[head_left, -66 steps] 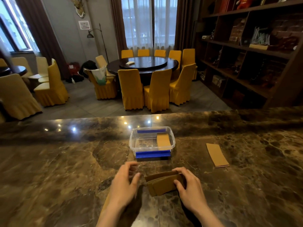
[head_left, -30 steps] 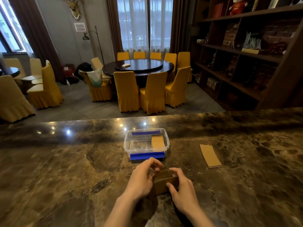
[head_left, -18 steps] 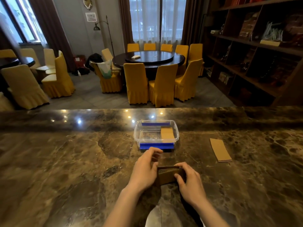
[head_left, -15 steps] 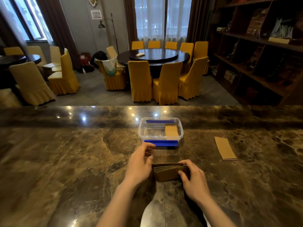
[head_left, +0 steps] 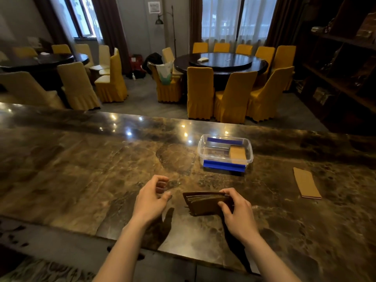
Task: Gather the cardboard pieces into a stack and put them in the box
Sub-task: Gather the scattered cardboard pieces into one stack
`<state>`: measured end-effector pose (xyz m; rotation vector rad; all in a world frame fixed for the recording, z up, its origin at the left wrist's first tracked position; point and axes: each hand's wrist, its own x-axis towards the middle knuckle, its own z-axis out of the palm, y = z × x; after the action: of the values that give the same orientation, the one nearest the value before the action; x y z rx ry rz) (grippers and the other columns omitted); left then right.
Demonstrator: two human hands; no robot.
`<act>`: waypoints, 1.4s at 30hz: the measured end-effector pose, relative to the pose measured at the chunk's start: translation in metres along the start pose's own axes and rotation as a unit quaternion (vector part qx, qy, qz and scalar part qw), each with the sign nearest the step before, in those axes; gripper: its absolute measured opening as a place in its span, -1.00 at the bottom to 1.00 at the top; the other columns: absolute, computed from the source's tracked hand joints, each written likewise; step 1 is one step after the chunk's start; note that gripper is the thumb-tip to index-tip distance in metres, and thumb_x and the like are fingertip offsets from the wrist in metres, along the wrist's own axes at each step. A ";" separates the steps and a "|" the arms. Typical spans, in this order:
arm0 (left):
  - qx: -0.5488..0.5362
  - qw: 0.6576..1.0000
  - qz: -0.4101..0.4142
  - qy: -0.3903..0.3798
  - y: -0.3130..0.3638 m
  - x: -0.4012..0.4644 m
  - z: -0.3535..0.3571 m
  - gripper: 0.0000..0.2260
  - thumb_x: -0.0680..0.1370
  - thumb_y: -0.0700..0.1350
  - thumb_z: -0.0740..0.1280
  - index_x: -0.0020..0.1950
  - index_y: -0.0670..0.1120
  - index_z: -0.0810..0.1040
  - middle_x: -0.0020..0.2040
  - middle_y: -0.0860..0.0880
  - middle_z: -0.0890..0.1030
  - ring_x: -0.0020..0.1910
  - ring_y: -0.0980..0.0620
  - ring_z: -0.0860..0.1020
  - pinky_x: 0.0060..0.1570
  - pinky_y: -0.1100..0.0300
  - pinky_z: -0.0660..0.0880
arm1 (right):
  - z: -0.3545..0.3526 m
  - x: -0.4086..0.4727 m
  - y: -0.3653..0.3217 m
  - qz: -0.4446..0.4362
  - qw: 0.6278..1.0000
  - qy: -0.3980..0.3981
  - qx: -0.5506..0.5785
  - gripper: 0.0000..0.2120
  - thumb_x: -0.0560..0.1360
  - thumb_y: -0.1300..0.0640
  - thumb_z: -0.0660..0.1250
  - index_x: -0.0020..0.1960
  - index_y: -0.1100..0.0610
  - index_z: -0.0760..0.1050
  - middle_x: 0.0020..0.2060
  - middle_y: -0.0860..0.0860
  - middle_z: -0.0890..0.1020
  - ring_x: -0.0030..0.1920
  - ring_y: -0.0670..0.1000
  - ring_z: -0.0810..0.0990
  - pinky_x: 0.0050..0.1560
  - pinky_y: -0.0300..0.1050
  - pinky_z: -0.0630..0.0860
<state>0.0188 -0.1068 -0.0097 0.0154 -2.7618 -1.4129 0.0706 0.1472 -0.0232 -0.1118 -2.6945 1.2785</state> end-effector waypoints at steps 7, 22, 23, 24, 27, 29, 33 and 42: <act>-0.181 0.978 -0.009 -0.106 0.006 -0.015 0.029 -0.63 0.61 -0.11 0.39 0.41 0.09 0.46 0.28 -0.02 0.59 0.24 0.14 0.57 0.08 0.34 0.54 | 0.014 -0.007 -0.002 0.019 1.000 0.014 0.014 -0.78 0.55 0.17 0.38 0.10 -0.10 0.50 0.04 -0.11 0.64 0.12 -0.09 0.58 0.21 -0.04 0.55; -0.377 0.921 -0.070 -0.063 0.018 -0.036 0.089 -0.62 0.63 -0.44 0.20 0.28 -0.03 0.51 0.19 -0.10 0.70 0.18 0.01 0.69 0.11 0.12 0.67 | 0.011 -0.013 0.016 0.077 0.991 0.092 0.059 -0.73 0.56 0.18 0.37 0.11 -0.17 0.47 0.03 -0.14 0.63 0.12 -0.02 0.59 0.18 0.10 0.59; -0.367 0.926 -0.067 -0.064 0.019 -0.034 0.092 -0.60 0.62 -0.46 0.19 0.26 -0.01 0.52 0.19 -0.08 0.70 0.19 0.03 0.69 0.13 0.10 0.66 | 0.009 -0.012 0.019 0.079 0.990 0.097 0.060 -0.73 0.56 0.19 0.37 0.11 -0.16 0.48 0.02 -0.13 0.63 0.11 -0.02 0.60 0.19 0.09 0.59; -0.360 0.928 -0.066 -0.064 0.020 -0.032 0.093 -0.59 0.62 -0.46 0.19 0.25 0.00 0.52 0.19 -0.07 0.70 0.19 0.05 0.69 0.16 0.08 0.65 | 0.006 -0.011 0.021 0.081 0.989 0.101 0.066 -0.73 0.56 0.21 0.37 0.12 -0.14 0.49 0.02 -0.12 0.63 0.10 -0.03 0.60 0.19 0.07 0.59; -0.360 0.929 -0.061 -0.059 0.022 -0.029 0.098 -0.60 0.62 -0.46 0.20 0.24 0.00 0.52 0.18 -0.05 0.71 0.18 0.05 0.69 0.19 0.01 0.63 | 0.004 -0.009 0.026 0.091 0.987 0.113 0.072 -0.72 0.56 0.21 0.37 0.14 -0.13 0.49 0.04 -0.11 0.62 0.13 -0.02 0.60 0.19 0.04 0.60; -0.371 0.925 -0.062 -0.048 0.021 -0.027 0.102 -0.62 0.61 -0.46 0.20 0.24 -0.03 0.52 0.17 -0.05 0.72 0.18 0.04 0.69 0.19 0.00 0.61 | 0.006 -0.009 0.029 0.102 0.986 0.109 0.074 -0.70 0.56 0.21 0.37 0.16 -0.14 0.48 0.07 -0.09 0.62 0.15 -0.01 0.59 0.19 0.05 0.61; -0.392 0.916 -0.073 -0.042 0.018 -0.022 0.111 -0.69 0.63 -0.43 0.19 0.22 -0.10 0.53 0.15 -0.08 0.73 0.19 0.00 0.68 0.14 0.07 0.62 | 0.009 -0.010 0.033 0.116 0.986 0.096 0.066 -0.65 0.55 0.21 0.37 0.20 -0.17 0.44 0.12 -0.08 0.60 0.17 -0.02 0.57 0.23 0.03 0.58; -0.293 0.953 -0.080 0.011 0.038 -0.021 0.136 -0.90 0.65 -0.11 0.31 0.09 0.07 0.58 0.05 -0.02 0.71 0.03 0.09 0.68 -0.01 0.18 0.64 | 0.025 -0.009 0.032 0.145 0.981 0.104 0.070 -0.61 0.51 0.19 0.41 0.14 -0.22 0.38 0.06 -0.15 0.59 0.10 -0.10 0.58 0.19 0.01 0.59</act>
<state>0.0343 0.0265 -0.0593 0.2388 -2.2522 -2.1953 0.0755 0.1469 -0.0643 -0.6052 -2.4656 1.4381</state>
